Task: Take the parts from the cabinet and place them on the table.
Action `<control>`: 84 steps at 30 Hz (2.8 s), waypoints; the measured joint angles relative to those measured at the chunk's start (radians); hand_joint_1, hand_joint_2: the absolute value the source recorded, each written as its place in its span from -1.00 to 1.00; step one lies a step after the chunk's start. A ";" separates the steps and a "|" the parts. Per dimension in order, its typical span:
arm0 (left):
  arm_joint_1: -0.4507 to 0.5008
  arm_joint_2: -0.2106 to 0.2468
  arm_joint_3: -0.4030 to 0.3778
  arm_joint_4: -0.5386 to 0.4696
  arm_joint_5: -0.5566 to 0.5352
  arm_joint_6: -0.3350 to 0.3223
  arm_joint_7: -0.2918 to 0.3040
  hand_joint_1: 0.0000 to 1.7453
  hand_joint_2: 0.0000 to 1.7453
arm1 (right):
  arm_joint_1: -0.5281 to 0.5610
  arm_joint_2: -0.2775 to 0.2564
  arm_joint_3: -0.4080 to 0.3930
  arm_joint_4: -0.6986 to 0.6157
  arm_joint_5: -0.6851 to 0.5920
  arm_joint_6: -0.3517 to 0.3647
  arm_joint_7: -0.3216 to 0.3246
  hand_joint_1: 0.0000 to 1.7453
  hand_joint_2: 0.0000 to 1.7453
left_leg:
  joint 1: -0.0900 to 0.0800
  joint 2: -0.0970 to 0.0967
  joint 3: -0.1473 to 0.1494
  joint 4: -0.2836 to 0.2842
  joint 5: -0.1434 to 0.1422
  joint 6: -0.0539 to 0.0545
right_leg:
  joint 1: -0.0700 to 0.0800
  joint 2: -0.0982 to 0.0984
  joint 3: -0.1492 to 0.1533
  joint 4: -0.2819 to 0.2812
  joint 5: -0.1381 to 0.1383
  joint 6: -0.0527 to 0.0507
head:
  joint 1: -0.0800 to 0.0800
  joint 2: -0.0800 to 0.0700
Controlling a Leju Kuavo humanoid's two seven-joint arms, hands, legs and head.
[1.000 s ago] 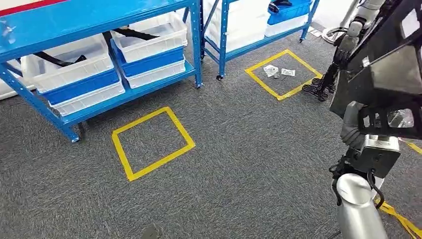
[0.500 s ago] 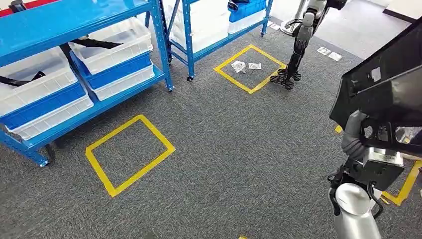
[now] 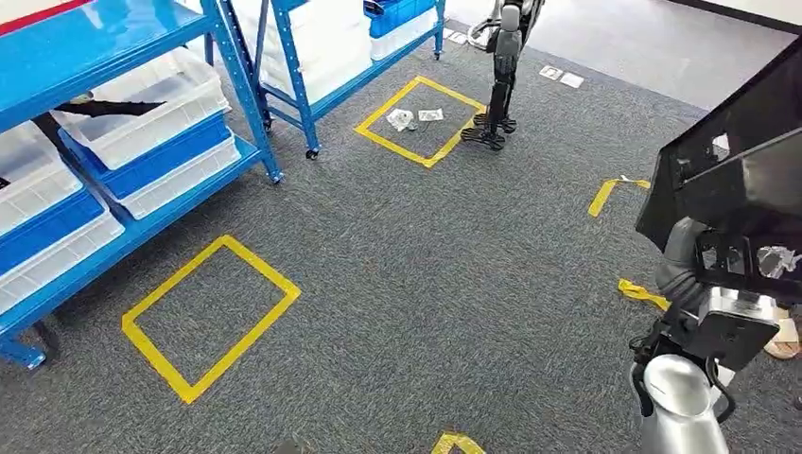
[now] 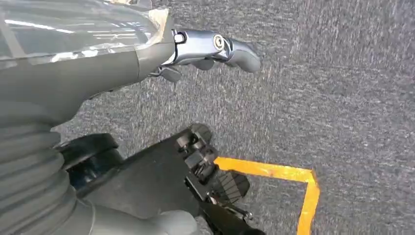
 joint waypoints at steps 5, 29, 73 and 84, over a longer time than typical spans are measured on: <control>0.000 0.001 0.000 0.002 0.007 -0.002 0.002 -1.00 1.00 | 0.009 0.015 -0.003 0.000 0.002 -0.008 0.000 1.00 1.00 | 0.010 -0.125 -0.132 0.287 -0.151 -0.016 | -0.006 0.052 -0.003 -0.001 0.004 -0.026 | -0.003 0.000; -0.022 0.003 -0.005 0.006 0.016 -0.002 0.031 -1.00 1.00 | 0.073 0.031 -0.066 -0.084 0.062 -0.005 0.034 1.00 1.00 | -0.001 -0.014 0.003 0.008 -0.009 0.003 | 0.005 -0.025 -0.009 0.014 -0.003 0.014 | 0.003 0.000; -0.024 0.006 -0.003 0.011 0.056 -0.018 0.040 -1.00 1.00 | 0.059 0.053 -0.075 -0.098 0.106 0.005 0.043 1.00 1.00 | 0.018 -0.217 -0.019 0.018 -0.002 0.009 | 0.017 0.130 -0.016 0.012 0.017 -0.024 | -0.002 0.000; -0.026 0.004 -0.003 0.012 0.055 -0.020 0.044 -1.00 1.00 | 0.087 0.052 -0.076 -0.102 0.114 0.000 0.055 1.00 1.00 | 0.008 -0.069 -0.007 -0.004 0.014 0.034 | 0.002 0.036 -0.165 0.287 -0.074 0.008 | 0.007 0.000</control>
